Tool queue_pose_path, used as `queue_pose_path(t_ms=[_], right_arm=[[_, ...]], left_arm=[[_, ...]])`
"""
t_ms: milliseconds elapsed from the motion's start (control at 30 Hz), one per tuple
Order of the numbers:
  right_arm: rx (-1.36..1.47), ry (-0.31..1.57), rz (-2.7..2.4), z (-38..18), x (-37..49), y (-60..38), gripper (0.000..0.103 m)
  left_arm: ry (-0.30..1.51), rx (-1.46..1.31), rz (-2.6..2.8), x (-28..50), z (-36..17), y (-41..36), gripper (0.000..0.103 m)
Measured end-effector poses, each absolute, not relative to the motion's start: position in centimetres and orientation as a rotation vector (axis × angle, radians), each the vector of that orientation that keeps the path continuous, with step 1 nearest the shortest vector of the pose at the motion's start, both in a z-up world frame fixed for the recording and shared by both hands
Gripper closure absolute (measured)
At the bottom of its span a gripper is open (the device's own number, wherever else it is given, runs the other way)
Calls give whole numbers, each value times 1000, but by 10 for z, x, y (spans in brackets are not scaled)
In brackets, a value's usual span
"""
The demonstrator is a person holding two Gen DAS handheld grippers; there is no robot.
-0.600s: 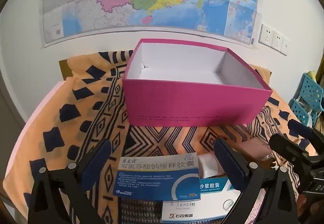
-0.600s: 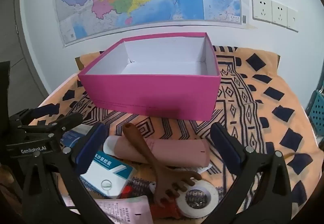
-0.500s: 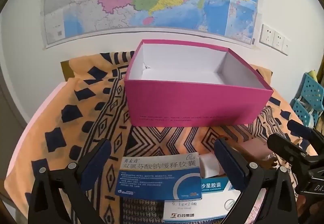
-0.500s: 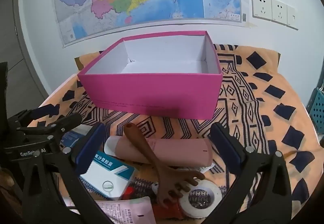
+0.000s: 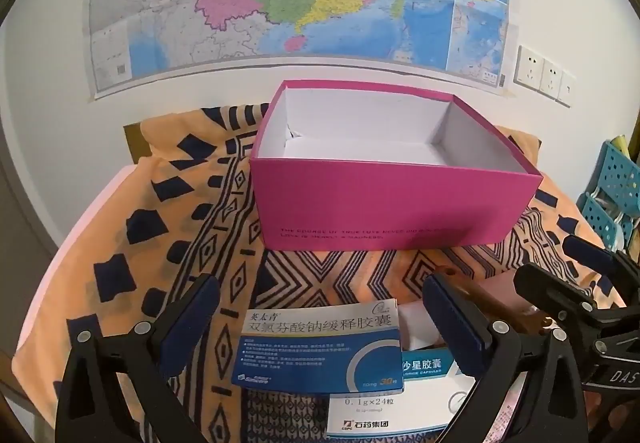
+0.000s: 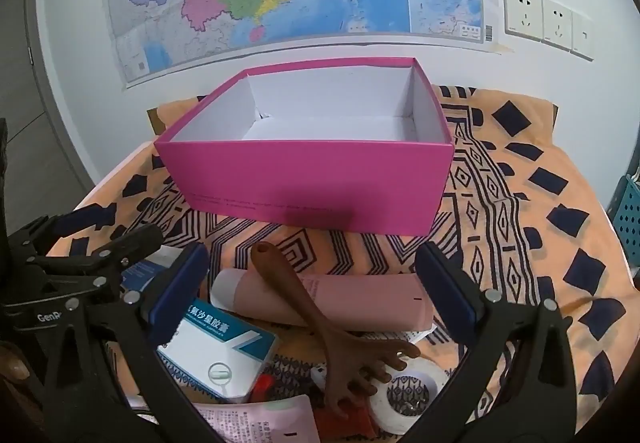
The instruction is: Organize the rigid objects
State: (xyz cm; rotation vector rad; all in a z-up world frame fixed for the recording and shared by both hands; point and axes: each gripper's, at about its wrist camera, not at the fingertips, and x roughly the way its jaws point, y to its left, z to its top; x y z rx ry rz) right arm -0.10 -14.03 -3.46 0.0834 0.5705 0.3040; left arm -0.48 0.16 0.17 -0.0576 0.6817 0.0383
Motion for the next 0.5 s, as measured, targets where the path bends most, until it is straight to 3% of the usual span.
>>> queue_pose_path(t_ms=[500], right_arm=[[88, 550, 285, -32, -2, -141, 0]], left_arm=[[669, -62, 42, -5, 4, 2, 0]])
